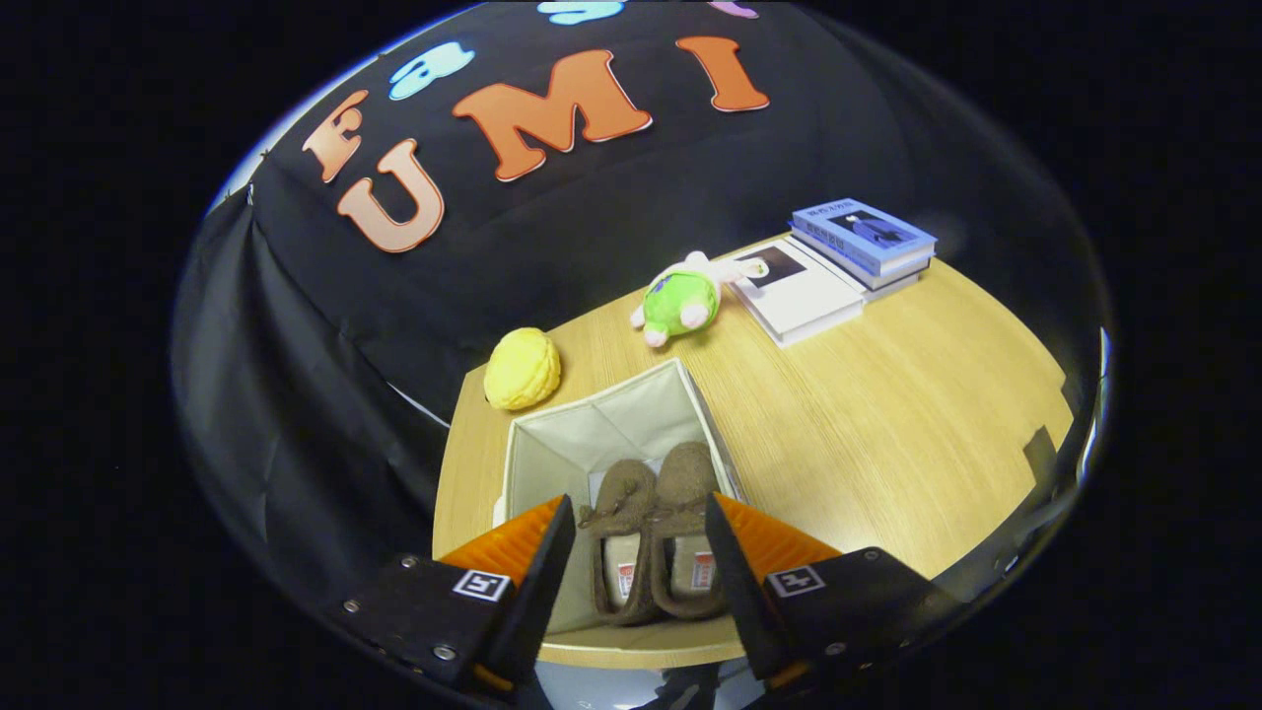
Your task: Open the storage box then place both shoes into the box .Put the left shoe in first, then the right shoe, with the right side of both shoes facing outward in a uniform manner.
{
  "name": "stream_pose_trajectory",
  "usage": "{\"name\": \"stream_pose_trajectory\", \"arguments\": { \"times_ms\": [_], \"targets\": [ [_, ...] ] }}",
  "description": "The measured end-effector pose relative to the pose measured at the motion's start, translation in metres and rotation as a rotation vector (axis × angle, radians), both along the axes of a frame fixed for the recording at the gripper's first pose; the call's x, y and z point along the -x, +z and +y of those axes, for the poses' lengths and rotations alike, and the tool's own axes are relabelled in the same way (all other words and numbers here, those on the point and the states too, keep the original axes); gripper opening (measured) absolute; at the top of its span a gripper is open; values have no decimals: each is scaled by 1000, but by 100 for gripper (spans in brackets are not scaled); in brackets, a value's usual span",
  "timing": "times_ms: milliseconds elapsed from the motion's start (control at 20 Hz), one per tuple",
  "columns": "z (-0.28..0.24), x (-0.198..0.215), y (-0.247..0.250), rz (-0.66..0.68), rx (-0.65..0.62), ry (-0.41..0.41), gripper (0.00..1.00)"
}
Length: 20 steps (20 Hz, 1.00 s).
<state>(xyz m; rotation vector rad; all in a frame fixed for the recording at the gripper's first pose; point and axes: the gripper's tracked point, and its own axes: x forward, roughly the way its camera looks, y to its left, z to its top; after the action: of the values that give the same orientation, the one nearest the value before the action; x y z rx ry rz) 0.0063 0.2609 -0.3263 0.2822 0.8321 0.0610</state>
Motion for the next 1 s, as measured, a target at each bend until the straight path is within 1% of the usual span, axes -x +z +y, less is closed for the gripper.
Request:
{"name": "stream_pose_trajectory", "arguments": {
  "times_ms": [50, 100, 150, 400, 550, 800, 1000],
  "targets": [
    [0, -4, 9, -19, 3, 9, 92],
    [-2, -6, 19, -39, 13, 13, 97],
    [-6, -13, 30, -65, 25, 15, 99],
    [-29, -41, 106, -235, 105, 33, 98],
    [-46, -50, 155, -346, 162, 50, 98],
    [-74, -48, 238, -555, 281, 73, 98],
    [-86, -34, 285, -666, 312, 74, 98]
  ]
}}
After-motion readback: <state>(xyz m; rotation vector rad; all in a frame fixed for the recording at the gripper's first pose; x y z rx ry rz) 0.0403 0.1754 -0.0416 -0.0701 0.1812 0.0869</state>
